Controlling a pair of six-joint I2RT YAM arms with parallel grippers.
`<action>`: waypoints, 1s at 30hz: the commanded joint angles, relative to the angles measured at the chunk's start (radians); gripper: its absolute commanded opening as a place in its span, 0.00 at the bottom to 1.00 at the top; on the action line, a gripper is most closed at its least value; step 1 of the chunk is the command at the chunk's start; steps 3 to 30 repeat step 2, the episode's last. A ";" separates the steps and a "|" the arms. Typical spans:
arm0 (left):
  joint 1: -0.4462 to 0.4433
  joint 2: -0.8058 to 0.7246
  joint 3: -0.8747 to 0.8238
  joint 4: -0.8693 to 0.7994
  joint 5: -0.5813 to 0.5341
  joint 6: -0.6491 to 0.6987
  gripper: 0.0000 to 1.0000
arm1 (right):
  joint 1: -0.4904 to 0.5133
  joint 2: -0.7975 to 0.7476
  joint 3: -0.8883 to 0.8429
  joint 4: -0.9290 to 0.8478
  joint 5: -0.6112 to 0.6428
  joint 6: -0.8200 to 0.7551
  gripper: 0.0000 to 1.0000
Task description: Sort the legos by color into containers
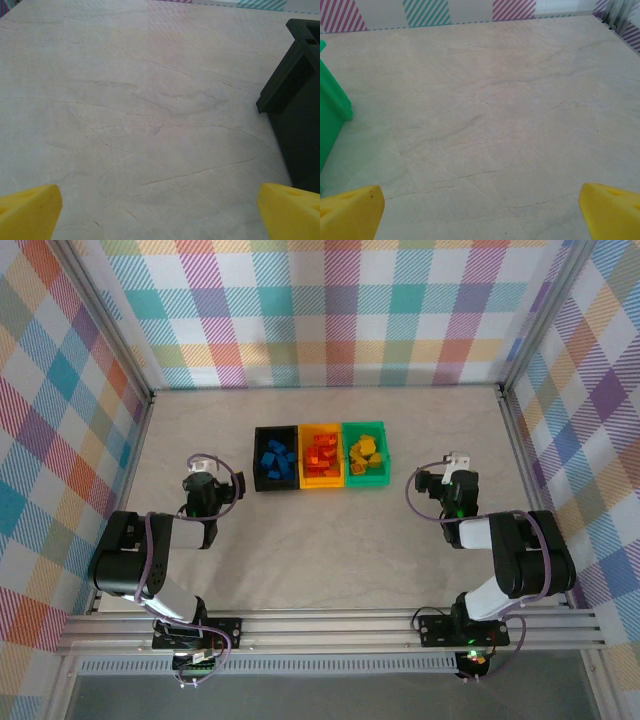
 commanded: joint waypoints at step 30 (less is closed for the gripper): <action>0.001 0.000 -0.006 0.030 0.008 0.019 1.00 | -0.007 -0.002 -0.007 0.041 -0.015 -0.010 1.00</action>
